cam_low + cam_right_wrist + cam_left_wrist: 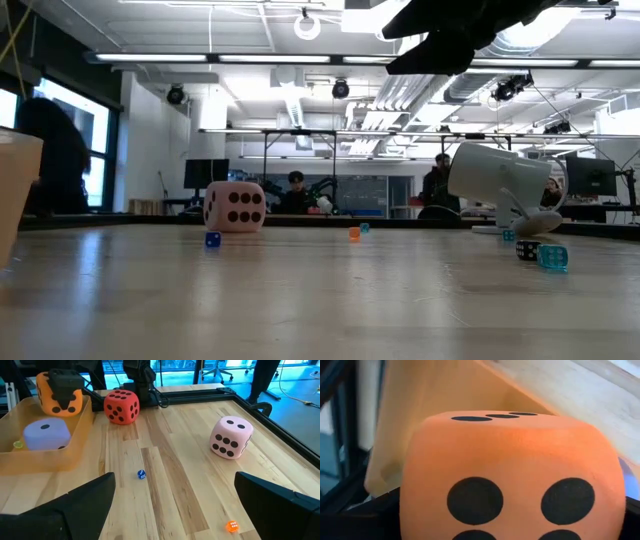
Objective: Pick & Place Dice
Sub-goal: Put the large orange dice into the orange bin
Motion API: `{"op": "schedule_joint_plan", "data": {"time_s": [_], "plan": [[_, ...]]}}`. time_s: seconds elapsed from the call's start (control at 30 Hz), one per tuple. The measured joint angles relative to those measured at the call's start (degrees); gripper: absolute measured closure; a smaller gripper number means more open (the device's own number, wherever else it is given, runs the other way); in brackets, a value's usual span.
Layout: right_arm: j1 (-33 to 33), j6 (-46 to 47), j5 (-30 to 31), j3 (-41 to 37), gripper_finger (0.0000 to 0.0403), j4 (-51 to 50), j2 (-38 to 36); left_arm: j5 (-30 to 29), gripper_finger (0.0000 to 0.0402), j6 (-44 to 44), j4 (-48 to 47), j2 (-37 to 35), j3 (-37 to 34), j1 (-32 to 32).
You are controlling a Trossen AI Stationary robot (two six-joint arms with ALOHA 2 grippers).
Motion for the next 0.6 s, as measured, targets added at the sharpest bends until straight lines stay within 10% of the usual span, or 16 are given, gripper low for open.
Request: {"op": "schedule_joint_plan", "data": {"time_s": [0.23, 0.6], "plan": [[0.0, 0.0, 0.0, 0.0, 0.0004, 0.0, 0.0, 0.3, 0.0002, 19.4, -3.8, 0.0, 0.0, 0.0], [0.0, 0.0, 0.0, 0.0, 0.0004, 0.0, 0.0, 1.6, 0.0002, 23.5, -2.8, 0.0, 0.0, 0.6]]}}
